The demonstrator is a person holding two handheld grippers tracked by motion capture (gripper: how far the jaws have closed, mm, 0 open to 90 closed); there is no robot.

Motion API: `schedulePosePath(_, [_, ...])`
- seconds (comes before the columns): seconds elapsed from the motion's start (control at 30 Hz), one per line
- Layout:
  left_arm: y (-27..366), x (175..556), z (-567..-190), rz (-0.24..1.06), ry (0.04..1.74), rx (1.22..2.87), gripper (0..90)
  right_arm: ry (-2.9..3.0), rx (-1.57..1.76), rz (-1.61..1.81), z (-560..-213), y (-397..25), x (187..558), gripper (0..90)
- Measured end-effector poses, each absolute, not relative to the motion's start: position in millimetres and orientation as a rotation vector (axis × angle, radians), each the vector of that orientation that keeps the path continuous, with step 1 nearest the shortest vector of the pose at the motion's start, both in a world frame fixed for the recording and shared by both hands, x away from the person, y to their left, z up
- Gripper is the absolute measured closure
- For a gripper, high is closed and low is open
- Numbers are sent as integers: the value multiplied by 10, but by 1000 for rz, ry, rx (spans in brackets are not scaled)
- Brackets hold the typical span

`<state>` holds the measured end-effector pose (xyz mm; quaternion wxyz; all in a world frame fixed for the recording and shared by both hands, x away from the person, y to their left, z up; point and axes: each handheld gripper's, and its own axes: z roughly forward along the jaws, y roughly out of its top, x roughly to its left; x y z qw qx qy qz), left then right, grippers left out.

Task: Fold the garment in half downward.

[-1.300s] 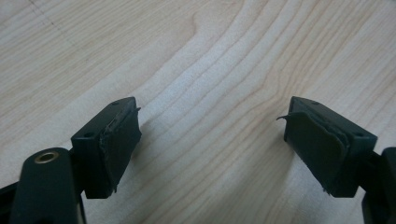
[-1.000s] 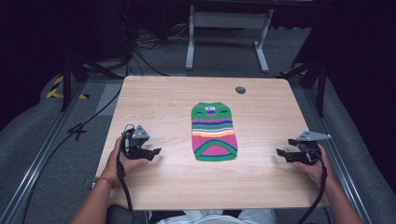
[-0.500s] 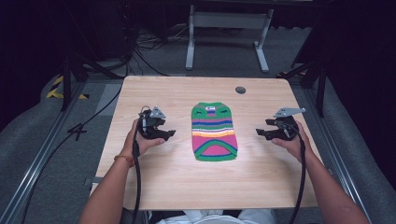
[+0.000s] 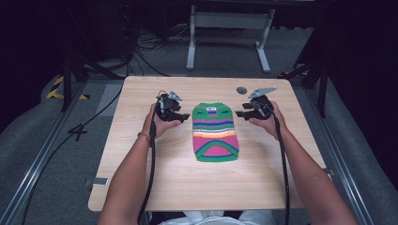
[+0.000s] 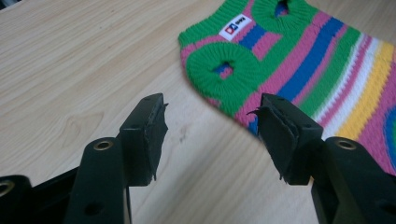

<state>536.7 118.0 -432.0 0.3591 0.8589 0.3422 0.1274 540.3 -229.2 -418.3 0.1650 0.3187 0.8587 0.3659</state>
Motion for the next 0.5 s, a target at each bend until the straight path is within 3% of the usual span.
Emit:
schedulePosePath(0.2, [1002, 5519, -4359, 313, 888, 2227, 467, 2475, 917, 1032, -4272, -2046, 5604, 568])
schedulePosePath(0.37, [874, 5616, -4437, 303, 906, 2243, 488, 2467, 936, 1031, -4322, -1970, 5682, 577])
schedulePosePath(0.43, [834, 5670, -4462, 284, 931, 2221, 556, 2469, 956, 1022, -4356, -1927, 5745, 583])
schedulePosePath(0.5, [800, 5709, -4480, 265, 937, 2213, 566, 2458, 972, 1035, -4363, -1906, 5770, 577])
